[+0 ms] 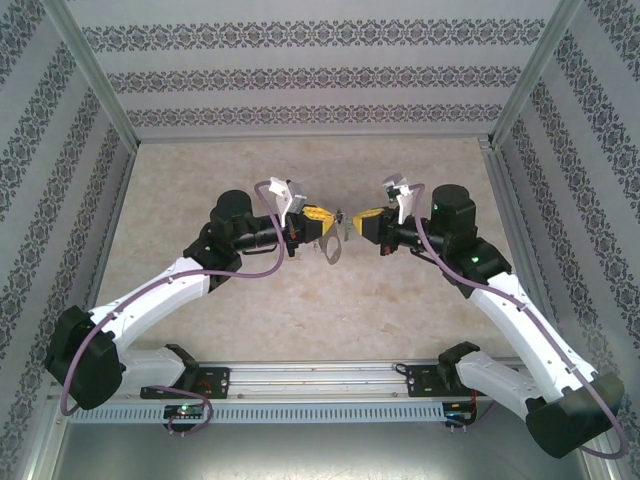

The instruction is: Put the keys on the keyring

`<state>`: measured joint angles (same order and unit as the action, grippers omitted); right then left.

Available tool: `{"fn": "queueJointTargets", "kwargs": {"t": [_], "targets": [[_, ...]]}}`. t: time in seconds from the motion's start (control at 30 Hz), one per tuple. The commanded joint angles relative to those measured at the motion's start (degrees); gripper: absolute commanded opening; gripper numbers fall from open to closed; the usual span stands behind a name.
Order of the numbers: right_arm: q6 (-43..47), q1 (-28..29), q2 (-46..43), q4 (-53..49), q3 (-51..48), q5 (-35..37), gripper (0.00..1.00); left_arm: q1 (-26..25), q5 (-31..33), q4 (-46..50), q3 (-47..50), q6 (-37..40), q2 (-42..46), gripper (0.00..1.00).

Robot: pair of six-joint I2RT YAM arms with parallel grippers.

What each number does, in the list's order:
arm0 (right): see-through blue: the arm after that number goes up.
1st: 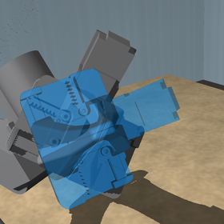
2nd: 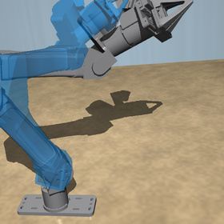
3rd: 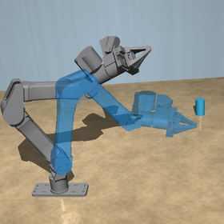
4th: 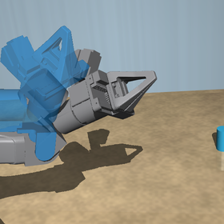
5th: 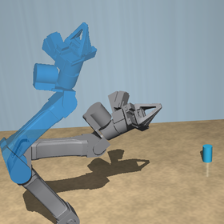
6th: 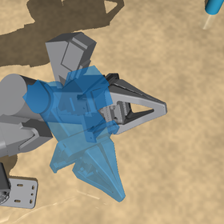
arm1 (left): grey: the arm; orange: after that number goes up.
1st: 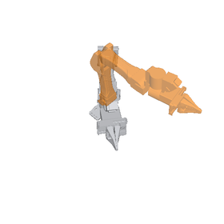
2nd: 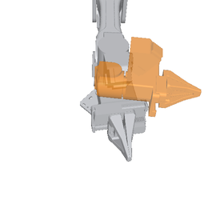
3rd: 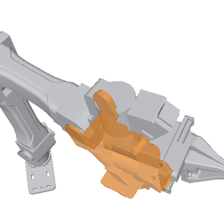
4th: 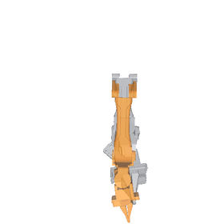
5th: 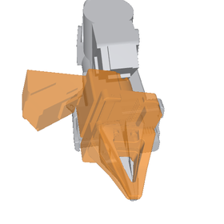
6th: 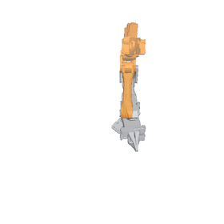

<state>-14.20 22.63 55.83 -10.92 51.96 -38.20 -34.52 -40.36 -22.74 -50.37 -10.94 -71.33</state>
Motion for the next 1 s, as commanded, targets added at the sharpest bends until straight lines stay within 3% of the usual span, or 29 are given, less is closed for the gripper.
{"fn": "queueJointTargets", "kwargs": {"t": [0.0, 0.23, 0.3, 0.37, 0.4, 0.63, 0.73, 0.97], "targets": [[-1.62, 0.20, -0.19, 1.26, -2.50, 1.25, 0.00, -0.11, 2.03, -5.75, 0.58, -1.44, 1.86, 0.00], [-0.58, 2.07, 1.28, -2.16, -3.80, -1.14, 0.00, -0.10, 3.24, -7.31, 0.99, -1.54, 1.77, 0.00], [-2.42, 1.36, -0.30, -0.69, -5.05, 3.36, 0.25, -0.11, 2.80, -6.90, 0.76, -1.41, 1.61, 0.00], [-4.81, 0.22, -2.92, 2.52, -6.39, 5.83, 0.42, -0.11, 2.24, -6.77, 0.65, -1.37, 1.48, 0.00], [-5.96, -0.20, -4.16, 4.23, -6.90, 7.46, 0.44, -0.11, 1.84, -6.88, 0.64, -1.22, 1.48, 0.00], [-9.44, -0.65, -6.16, 14.61, -6.67, 5.51, 0.47, -0.11, -1.75, -5.66, -0.64, -0.46, 0.56, 0.00], [-10.31, 0.31, -4.45, 17.25, -5.43, 3.49, 0.53, -0.11, -2.62, -5.53, -1.29, -0.75, -0.27, 0.00], [-12.07, 4.17, 1.28, 22.10, -4.48, 3.75, 0.52, -0.11, -3.44, -4.95, -2.19, -1.34, -0.74, 0.00]]}}
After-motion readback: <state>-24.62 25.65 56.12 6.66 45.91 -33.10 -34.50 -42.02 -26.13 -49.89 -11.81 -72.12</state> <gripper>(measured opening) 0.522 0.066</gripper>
